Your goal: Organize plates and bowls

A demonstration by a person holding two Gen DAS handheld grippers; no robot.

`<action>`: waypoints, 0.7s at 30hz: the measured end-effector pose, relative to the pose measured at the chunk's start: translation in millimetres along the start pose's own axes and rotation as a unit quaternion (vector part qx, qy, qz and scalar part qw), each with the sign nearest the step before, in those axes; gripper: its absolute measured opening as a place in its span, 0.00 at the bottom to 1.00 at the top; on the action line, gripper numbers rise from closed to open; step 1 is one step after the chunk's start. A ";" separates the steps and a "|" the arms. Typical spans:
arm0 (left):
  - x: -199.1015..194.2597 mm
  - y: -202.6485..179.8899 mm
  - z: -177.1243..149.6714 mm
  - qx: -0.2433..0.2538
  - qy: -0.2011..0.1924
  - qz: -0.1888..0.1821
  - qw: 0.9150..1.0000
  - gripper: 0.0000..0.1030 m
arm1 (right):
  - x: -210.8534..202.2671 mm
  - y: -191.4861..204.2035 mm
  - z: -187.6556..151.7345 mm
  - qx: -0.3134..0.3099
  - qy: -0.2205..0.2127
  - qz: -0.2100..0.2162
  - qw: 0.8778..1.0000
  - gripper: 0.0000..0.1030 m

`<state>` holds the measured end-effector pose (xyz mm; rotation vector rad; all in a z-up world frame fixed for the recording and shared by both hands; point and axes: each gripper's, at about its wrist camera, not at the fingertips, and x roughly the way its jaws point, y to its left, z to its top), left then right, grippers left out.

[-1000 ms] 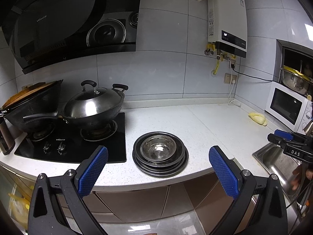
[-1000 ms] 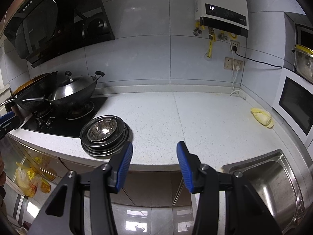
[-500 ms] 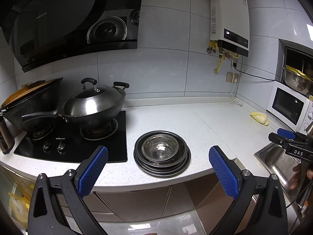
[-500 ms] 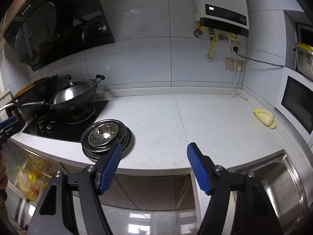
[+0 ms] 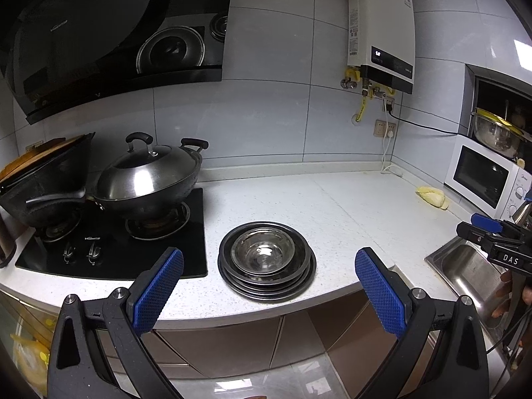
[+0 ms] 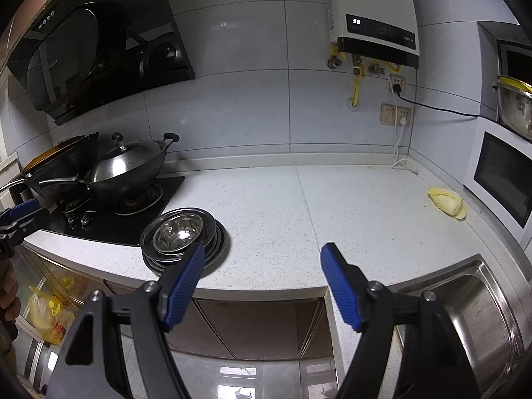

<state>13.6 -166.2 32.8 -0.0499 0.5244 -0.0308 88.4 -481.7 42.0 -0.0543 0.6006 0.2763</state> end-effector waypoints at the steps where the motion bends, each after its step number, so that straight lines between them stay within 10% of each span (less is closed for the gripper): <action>1: -0.7 1.0 0.0 -0.001 0.000 0.000 1.000 0.98 | -0.9 0.5 -0.2 0.000 0.000 -0.002 1.000 0.69; 21: -15.2 12.2 -6.4 -0.002 -0.006 0.010 1.000 0.98 | -3.4 9.9 -2.7 0.003 0.007 -0.003 1.000 0.69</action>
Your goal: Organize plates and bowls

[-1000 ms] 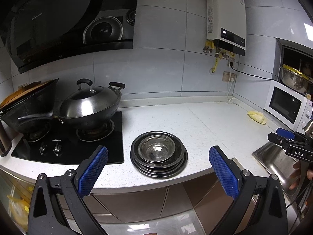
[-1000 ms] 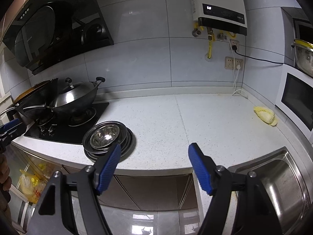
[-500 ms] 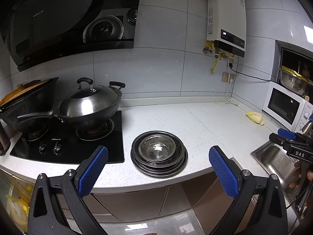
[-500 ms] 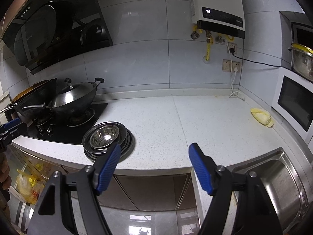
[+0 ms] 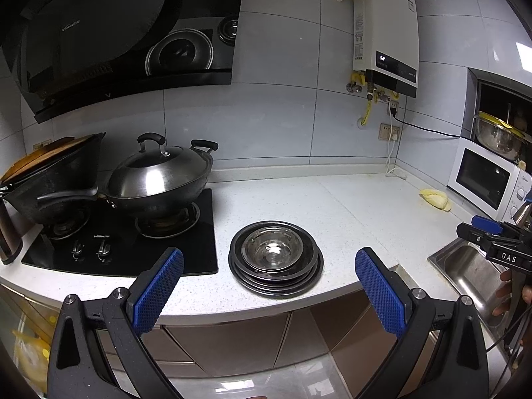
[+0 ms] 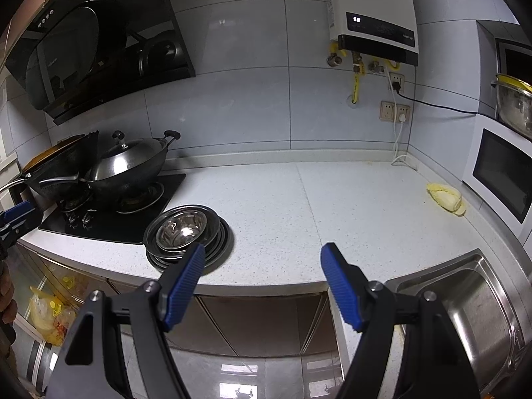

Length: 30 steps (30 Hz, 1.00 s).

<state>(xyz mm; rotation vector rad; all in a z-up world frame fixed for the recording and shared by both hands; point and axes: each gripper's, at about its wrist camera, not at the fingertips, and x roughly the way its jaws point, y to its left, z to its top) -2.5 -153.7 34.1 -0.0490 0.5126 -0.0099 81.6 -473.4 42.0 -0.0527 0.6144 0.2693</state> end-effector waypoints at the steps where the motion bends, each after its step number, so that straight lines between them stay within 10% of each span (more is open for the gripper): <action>1: -0.4 -0.2 -0.2 0.001 0.000 0.000 1.000 0.98 | -0.1 0.0 0.0 0.000 0.000 0.000 1.000 0.69; 30: -4.1 -2.1 -2.6 -0.006 0.002 0.020 1.000 0.98 | -4.2 -3.0 -0.4 -0.008 -0.003 0.003 1.000 0.69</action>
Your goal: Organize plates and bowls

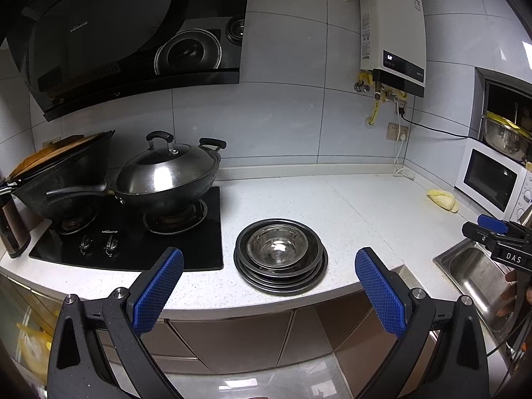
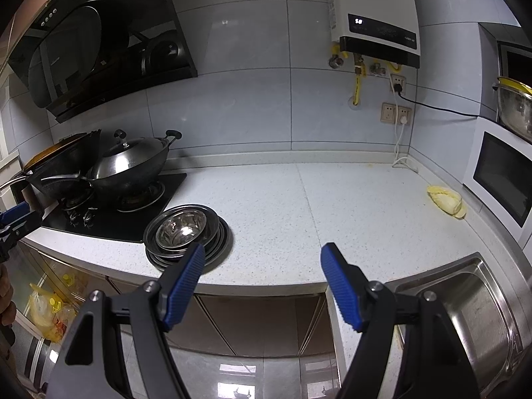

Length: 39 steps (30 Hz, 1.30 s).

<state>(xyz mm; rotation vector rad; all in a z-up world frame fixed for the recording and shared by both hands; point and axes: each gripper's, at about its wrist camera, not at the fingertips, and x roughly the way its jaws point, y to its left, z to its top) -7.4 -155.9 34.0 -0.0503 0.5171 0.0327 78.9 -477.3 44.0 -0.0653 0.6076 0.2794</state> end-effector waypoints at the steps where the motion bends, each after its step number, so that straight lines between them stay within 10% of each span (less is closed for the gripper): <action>1: 0.3 0.0 0.3 0.000 0.000 0.000 1.000 0.98 | 0.4 0.7 0.0 0.000 0.001 0.000 1.000 0.69; 39: 10.6 2.8 -0.3 -0.003 0.012 0.005 1.000 0.98 | 5.8 0.7 4.1 -0.007 0.003 0.001 1.000 0.69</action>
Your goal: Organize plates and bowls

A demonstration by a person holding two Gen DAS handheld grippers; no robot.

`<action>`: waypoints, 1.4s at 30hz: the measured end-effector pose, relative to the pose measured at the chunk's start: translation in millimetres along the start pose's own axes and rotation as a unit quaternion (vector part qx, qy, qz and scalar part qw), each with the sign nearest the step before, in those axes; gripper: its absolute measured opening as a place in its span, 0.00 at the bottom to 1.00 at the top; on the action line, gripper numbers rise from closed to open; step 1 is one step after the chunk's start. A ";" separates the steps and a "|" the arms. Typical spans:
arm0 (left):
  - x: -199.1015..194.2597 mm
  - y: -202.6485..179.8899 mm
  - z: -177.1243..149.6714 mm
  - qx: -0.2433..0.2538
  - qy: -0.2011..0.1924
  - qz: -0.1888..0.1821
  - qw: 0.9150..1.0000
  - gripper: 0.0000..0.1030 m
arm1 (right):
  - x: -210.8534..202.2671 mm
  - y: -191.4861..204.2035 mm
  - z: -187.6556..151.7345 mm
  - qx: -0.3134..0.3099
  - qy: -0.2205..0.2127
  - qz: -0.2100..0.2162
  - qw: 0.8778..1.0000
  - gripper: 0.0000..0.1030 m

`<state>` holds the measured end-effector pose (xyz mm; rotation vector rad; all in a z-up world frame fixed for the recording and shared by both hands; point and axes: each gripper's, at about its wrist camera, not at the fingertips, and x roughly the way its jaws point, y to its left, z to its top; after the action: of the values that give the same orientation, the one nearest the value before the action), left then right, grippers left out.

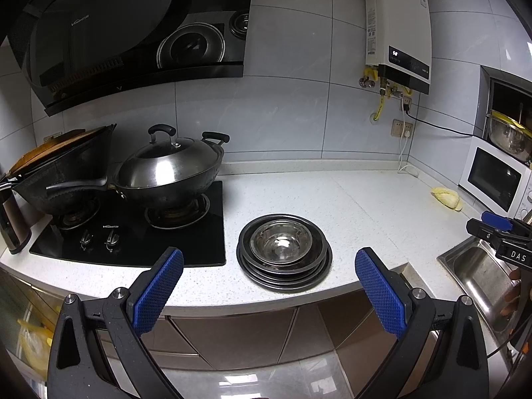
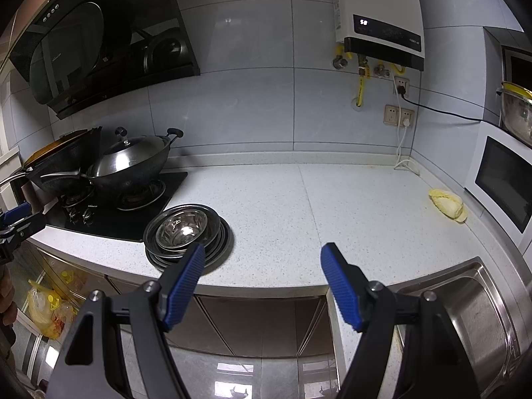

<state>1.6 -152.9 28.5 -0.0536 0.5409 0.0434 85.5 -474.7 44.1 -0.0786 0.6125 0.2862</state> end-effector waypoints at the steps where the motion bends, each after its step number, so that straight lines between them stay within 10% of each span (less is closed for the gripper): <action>1: -0.2 -0.4 -0.1 0.000 0.000 0.000 1.000 0.98 | 0.2 0.0 0.1 -0.001 0.000 0.000 1.000 0.69; 42: -5.4 -4.0 -5.8 -0.004 0.002 -0.004 1.000 0.98 | -4.1 -2.1 -6.3 -0.002 0.001 -0.002 1.000 0.69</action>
<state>-5.8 -157.4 26.4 -0.0627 0.5447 0.0376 79.4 -478.7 41.3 -0.0828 0.6130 0.2838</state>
